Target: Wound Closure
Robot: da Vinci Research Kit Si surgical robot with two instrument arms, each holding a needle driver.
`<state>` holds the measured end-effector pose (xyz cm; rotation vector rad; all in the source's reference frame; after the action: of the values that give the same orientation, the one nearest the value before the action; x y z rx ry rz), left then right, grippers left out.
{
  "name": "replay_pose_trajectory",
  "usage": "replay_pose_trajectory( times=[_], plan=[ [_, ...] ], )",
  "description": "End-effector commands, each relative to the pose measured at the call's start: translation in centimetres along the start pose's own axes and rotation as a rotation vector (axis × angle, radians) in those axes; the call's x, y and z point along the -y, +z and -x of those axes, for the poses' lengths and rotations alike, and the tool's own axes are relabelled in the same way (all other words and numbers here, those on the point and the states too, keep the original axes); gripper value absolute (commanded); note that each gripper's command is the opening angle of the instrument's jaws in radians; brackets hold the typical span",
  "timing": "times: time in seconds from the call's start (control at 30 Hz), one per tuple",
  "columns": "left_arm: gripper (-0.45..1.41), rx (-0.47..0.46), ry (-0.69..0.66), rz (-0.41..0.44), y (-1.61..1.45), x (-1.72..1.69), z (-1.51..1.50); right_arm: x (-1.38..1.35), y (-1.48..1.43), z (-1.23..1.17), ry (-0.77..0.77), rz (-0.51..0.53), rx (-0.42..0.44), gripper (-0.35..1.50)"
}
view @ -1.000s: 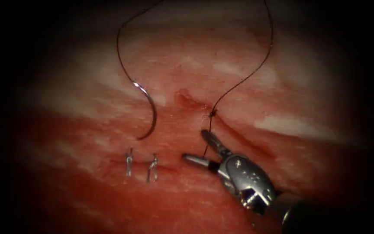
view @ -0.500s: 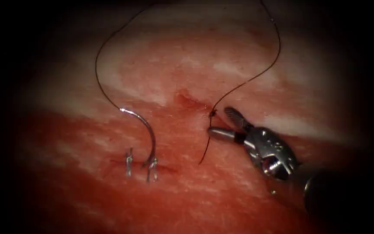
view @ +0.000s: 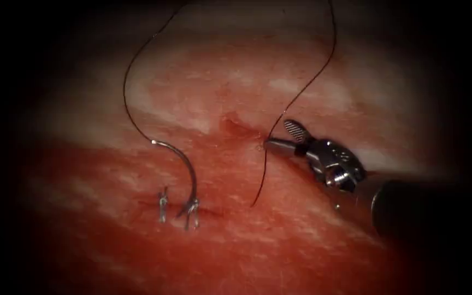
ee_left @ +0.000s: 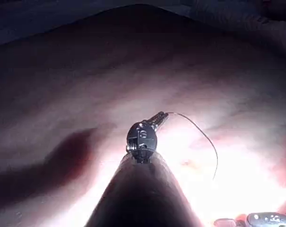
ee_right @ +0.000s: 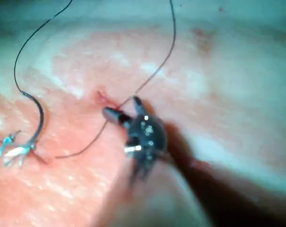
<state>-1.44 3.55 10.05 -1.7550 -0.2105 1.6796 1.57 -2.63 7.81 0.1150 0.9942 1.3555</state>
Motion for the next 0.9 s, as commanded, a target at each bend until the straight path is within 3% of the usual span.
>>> replay_pose_trajectory(
  times=[0.03, 0.37, 0.9],
  plan=[
    [-0.45, -0.013, -0.004, 0.002, 0.03, 0.02, -0.01, 0.0, 0.09, 0.04, -0.002, -0.003, 0.0, 1.1],
    [-0.45, -0.078, -0.038, 0.061, -0.11, -0.21, -0.31, -0.02, 0.23, -0.03, 0.002, -0.009, 0.006, 1.13],
    [-0.45, -0.115, -0.084, 0.121, -0.09, -0.57, -0.72, 0.02, 0.52, -0.08, 0.022, -0.045, 0.013, 1.13]
  ],
)
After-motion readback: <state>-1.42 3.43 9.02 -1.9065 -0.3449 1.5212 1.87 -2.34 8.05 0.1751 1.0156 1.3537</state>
